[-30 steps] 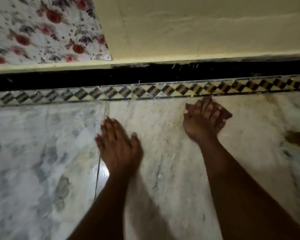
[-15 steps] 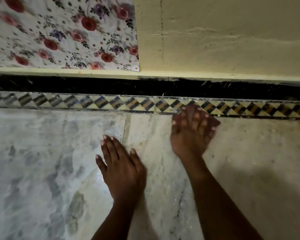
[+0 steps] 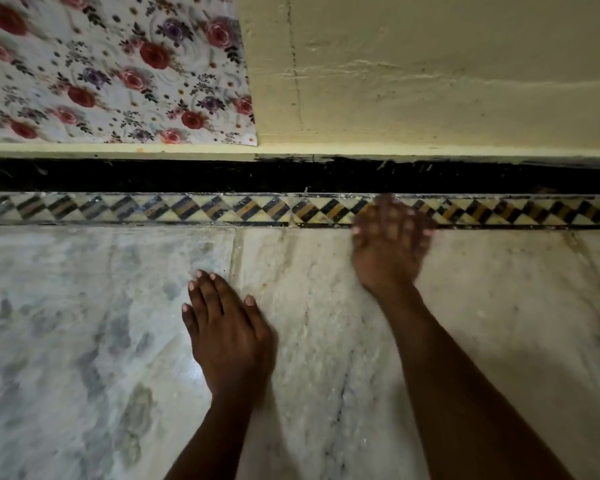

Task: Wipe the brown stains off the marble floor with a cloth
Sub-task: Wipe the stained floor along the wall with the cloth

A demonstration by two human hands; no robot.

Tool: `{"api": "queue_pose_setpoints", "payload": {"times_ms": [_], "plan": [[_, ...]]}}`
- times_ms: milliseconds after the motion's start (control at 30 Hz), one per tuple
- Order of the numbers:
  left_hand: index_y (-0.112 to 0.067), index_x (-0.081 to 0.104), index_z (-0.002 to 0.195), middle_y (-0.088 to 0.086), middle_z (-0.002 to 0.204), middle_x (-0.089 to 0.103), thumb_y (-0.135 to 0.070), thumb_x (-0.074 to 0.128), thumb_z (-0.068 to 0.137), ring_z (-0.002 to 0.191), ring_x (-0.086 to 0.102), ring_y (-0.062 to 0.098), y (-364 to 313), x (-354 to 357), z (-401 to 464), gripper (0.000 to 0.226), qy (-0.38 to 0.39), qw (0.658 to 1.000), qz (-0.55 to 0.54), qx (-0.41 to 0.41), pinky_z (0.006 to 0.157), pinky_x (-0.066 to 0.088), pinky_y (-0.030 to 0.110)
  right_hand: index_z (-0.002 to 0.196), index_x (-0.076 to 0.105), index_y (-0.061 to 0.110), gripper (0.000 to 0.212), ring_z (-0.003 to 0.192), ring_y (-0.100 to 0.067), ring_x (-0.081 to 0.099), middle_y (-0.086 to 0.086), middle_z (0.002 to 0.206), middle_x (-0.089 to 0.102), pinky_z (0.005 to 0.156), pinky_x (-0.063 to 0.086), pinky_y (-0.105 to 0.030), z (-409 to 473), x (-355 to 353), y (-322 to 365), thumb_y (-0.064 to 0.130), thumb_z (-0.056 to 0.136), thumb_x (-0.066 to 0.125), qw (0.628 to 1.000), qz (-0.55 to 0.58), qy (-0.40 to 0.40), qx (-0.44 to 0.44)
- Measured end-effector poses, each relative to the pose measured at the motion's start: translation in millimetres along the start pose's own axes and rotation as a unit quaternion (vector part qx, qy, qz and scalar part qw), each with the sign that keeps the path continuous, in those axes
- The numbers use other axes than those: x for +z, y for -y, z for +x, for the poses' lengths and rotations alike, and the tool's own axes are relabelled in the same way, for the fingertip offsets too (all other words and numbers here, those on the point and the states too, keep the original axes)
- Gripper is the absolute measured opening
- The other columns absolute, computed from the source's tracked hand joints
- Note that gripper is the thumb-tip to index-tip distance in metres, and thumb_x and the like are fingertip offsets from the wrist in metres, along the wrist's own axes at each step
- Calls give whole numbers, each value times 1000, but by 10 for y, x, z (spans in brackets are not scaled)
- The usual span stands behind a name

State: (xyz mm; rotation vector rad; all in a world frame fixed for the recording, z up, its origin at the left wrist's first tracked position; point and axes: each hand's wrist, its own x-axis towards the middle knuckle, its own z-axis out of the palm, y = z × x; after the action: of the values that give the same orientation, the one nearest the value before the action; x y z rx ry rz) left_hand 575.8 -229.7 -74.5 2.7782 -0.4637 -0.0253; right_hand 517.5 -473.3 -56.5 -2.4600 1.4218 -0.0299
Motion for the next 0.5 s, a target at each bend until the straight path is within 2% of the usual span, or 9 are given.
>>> {"api": "queue_pose_setpoints", "payload": {"times_ms": [100,133,200,267,333,367,400,433,500], "plan": [[-7,28,167,11,177,21,-36,25,109,165,17,26,-17,-31,-12,64,5,997,-25,72,134,13,47,170,2,42,64,167,-26,-6,5,181,-5,130,2,-65,-585,130,-45,57,110,17,967,-52,38,-248],[-9,30,166,9,176,24,-34,27,109,164,21,24,-44,-52,-44,62,10,993,-37,112,134,16,46,169,5,44,63,167,-24,-1,7,181,-1,129,7,-66,-878,108,-276,58,109,18,955,-67,42,-285],[-15,30,167,4,176,25,-34,30,109,164,23,18,-39,-66,-72,61,29,980,-59,186,133,19,44,168,9,49,63,167,-20,7,10,180,3,126,11,-67,-1251,6,-831,62,107,19,968,-69,39,-236],[-21,27,169,-1,177,22,-37,30,109,164,20,13,-40,-86,-72,62,61,964,-74,246,133,20,41,169,7,46,67,167,-21,7,8,180,4,126,6,-68,-1250,-164,-1328,65,105,15,997,-50,15,-62],[-23,25,169,-2,177,20,-40,29,110,164,19,12,-34,-58,-45,62,82,952,-80,284,133,21,41,171,0,35,70,167,-26,-2,0,181,-1,129,-2,-69,-881,-261,-1483,61,107,13,995,-16,-19,97],[-23,25,169,-3,177,21,-40,30,110,164,20,13,-32,-62,-23,62,85,946,-80,301,132,21,41,171,-3,30,71,166,-27,-7,-2,181,-5,129,-4,-68,-654,-259,-1407,59,109,14,991,0,-32,132],[-22,28,168,-2,176,23,-40,31,109,163,21,13,-56,-51,-26,62,89,940,-82,318,132,22,41,171,-6,28,71,166,-28,-11,-3,180,-10,129,-5,-66,-483,-264,-1293,57,110,14,990,9,-28,139],[-20,31,167,-2,175,26,-39,31,108,163,23,13,-59,-44,-19,62,94,934,-84,335,132,25,43,171,-8,27,71,166,-29,-12,-3,180,-12,130,-7,-64,-376,-230,-1166,56,110,14,995,5,-23,102],[-17,38,164,0,173,32,-39,32,105,161,27,16,-85,-30,-14,63,102,923,-75,364,129,31,48,172,-2,28,72,167,-29,-4,-3,181,-4,131,-3,-63,-434,-155,-1097,57,108,15,999,-16,-17,-30]]}}
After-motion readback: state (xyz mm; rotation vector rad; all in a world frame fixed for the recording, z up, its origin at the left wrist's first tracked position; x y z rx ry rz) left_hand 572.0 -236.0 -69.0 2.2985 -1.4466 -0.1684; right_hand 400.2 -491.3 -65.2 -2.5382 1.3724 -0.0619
